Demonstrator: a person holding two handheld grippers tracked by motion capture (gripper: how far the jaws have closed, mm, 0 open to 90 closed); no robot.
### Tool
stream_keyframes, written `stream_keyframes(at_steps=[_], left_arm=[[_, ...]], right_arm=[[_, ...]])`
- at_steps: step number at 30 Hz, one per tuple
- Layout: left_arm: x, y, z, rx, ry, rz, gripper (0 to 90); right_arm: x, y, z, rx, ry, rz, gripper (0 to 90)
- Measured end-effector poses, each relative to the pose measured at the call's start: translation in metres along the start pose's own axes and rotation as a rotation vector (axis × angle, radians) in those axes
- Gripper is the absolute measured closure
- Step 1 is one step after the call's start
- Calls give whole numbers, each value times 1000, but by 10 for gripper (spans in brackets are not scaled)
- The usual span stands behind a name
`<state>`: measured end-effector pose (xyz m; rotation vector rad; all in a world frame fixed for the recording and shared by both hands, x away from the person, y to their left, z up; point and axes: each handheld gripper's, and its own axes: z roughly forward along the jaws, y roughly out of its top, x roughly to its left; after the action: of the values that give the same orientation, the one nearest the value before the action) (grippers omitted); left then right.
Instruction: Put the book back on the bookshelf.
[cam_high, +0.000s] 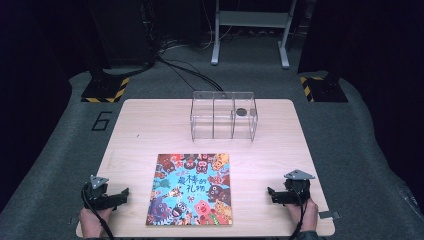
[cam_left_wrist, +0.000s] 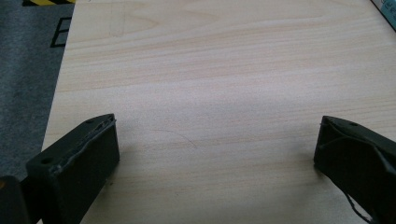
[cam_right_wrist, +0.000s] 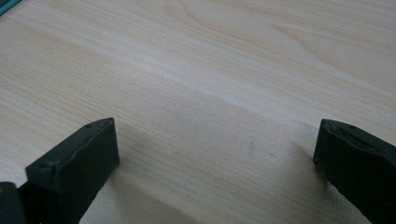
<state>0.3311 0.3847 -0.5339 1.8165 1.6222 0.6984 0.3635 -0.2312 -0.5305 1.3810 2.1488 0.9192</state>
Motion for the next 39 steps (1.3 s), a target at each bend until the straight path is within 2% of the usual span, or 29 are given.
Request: stream_keyframes(at_steps=[21, 23, 26, 28, 29, 31, 33, 34, 39], left_arm=[[0, 1, -1, 13, -7, 7, 2], [0, 1, 0, 2, -3, 9, 1], [-2, 2, 0, -1, -16, 3, 1], [-5, 4, -2, 12, -45, 3, 1], [-8, 5, -1, -9, -44, 5, 1], [-14, 8, -2, -20, -56, 6, 0], [-22, 13, -2, -12, -92, 23, 0], [-22, 13, -2, -12, -92, 23, 0], [-36, 19, 0, 12, -151, 47, 0]], right_arm=[[0, 0, 0, -4, -7, 7, 0], [-1, 0, 0, 1, -1, -7, 0], [0, 0, 0, 1, -4, -3, 0], [-1, 0, 0, 3, -4, -10, 0], [-1, 0, 0, 11, -1, -9, 0], [0, 0, 0, 11, -2, -7, 0], [0, 0, 0, 10, -1, -9, 0], [0, 0, 0, 11, -2, -7, 0], [0, 0, 0, 10, -2, -7, 0]])
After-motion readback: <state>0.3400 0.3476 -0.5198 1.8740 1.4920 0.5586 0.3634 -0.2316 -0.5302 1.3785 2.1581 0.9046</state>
